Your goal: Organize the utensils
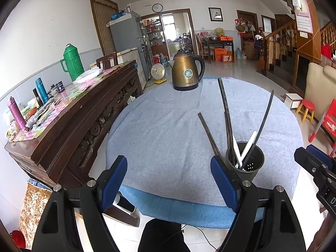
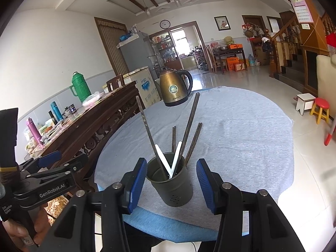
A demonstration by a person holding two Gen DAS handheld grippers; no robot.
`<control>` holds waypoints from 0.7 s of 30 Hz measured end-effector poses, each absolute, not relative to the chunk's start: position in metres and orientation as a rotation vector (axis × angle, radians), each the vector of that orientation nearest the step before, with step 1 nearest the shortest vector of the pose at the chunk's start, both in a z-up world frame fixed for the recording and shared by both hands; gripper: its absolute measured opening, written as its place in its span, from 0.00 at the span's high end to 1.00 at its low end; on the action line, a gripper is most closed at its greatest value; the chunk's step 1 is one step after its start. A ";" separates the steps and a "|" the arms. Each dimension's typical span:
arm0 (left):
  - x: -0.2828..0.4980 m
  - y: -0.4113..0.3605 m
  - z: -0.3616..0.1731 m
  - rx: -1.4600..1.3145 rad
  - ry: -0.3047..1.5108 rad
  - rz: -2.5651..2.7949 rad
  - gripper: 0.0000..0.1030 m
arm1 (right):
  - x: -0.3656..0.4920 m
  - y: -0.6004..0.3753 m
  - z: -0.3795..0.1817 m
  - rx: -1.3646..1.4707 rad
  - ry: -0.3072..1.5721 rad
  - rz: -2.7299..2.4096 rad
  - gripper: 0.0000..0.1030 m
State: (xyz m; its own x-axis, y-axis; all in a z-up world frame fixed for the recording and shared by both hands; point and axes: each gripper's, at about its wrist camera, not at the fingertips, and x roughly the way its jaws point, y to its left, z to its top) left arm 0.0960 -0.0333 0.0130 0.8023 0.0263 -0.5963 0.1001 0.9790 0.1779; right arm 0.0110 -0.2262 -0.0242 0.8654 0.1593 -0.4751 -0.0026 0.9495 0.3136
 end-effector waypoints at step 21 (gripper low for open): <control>0.100 -0.025 0.003 0.208 0.671 -0.026 0.20 | 0.013 -0.220 -0.027 0.298 0.533 0.098 0.49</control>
State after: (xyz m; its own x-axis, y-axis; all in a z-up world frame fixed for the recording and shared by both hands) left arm 0.1001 -0.0250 0.0029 0.7838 0.0425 -0.6196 0.0912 0.9790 0.1825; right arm 0.0129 -0.2204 -0.0265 0.8578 0.1689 -0.4855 -0.0153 0.9524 0.3044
